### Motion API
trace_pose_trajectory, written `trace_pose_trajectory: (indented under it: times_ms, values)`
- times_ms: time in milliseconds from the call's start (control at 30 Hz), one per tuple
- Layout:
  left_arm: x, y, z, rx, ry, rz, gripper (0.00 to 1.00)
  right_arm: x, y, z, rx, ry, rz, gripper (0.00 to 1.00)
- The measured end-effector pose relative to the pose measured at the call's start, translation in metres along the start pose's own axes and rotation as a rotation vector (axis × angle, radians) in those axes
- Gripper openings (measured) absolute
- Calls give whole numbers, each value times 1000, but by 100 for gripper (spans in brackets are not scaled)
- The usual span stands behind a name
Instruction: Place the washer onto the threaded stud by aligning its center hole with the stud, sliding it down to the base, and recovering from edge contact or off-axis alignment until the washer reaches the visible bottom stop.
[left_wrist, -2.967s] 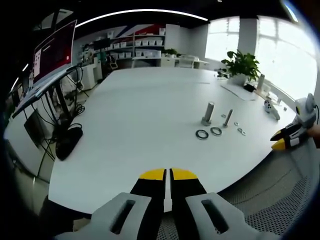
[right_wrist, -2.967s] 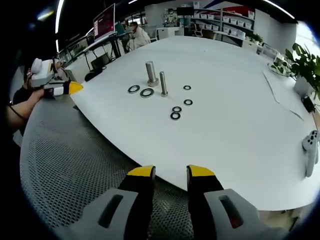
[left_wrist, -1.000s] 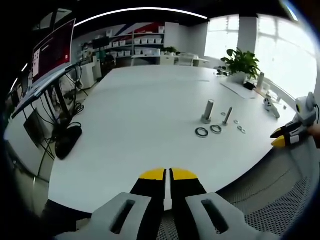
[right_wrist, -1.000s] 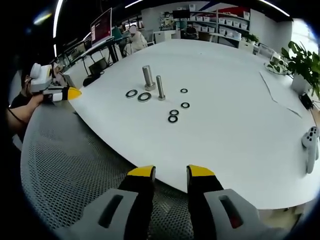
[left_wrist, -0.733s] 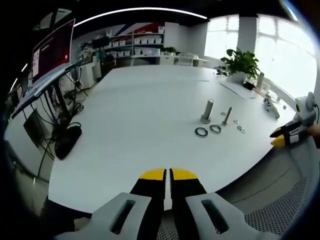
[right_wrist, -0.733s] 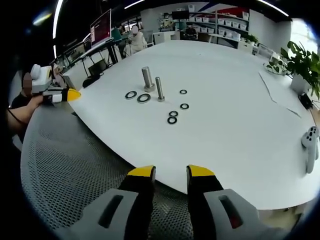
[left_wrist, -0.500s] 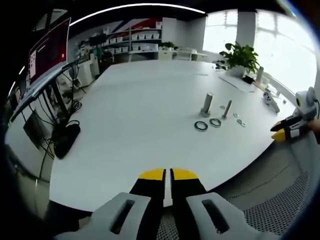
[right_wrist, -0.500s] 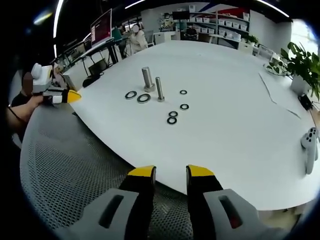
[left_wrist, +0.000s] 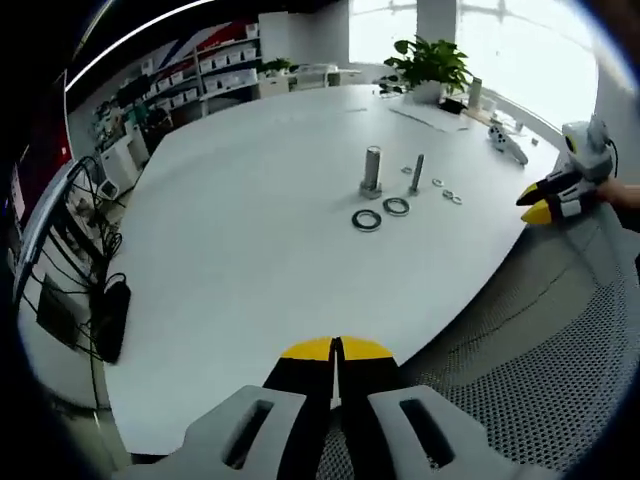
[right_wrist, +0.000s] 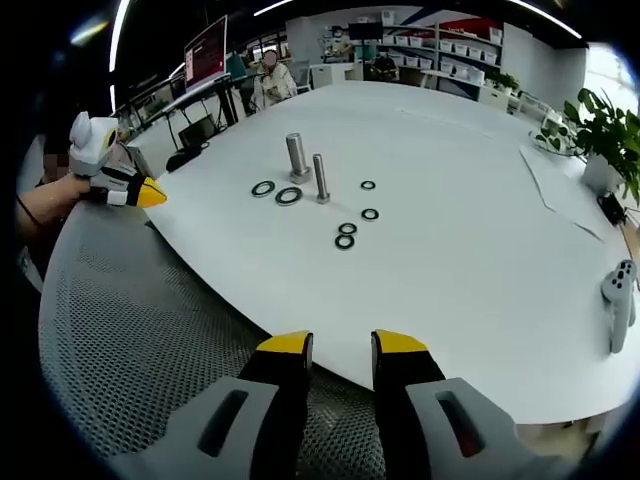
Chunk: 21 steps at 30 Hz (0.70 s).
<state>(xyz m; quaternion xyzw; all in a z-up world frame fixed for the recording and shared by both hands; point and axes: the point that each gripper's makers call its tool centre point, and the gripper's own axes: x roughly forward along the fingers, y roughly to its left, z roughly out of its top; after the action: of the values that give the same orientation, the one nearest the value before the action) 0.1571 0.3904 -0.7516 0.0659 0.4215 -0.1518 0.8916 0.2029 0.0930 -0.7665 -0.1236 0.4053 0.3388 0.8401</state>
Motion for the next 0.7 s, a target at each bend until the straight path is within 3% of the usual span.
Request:
trace_pose_trajectory:
  times_ms: [67,100,167,200,233,300,400,533,600,667,700]
  values:
    - [5,-3,2,34,26,-32,0,0,0,-1,3,5,-1,26]
    - [8,-7,4,91,48,-73,0,0,-1,-1,6,6,-2,26]
    - [12,-25,0,194,125,-210,0,0,-1,-2,10,9,-6,26]
    - [17,-22,1,161,146,-174,0,0,-2,-2,13,10,-8,26]
    - [23,-21,5,195,158,-170,0,0,-2,-2,14,10,-9,26]
    - [31,-25,13,270,154,-198,0,-1,-3,-2,22,7,-12,26]
    - [40,-29,16,331,201,-235,0,-1,-3,-2,24,5,-14,26]
    - [51,-37,21,372,245,-290,0,-1,-3,-1,20,4,-12,26]
    - [56,-41,13,458,316,-337,0,-1,-3,-1,23,1,-14,26]
    - [61,-37,4,564,401,-328,0,-2,-4,-1,28,-2,-17,26]
    - [65,-36,4,597,409,-323,1,-2,-4,-1,30,-2,-18,26]
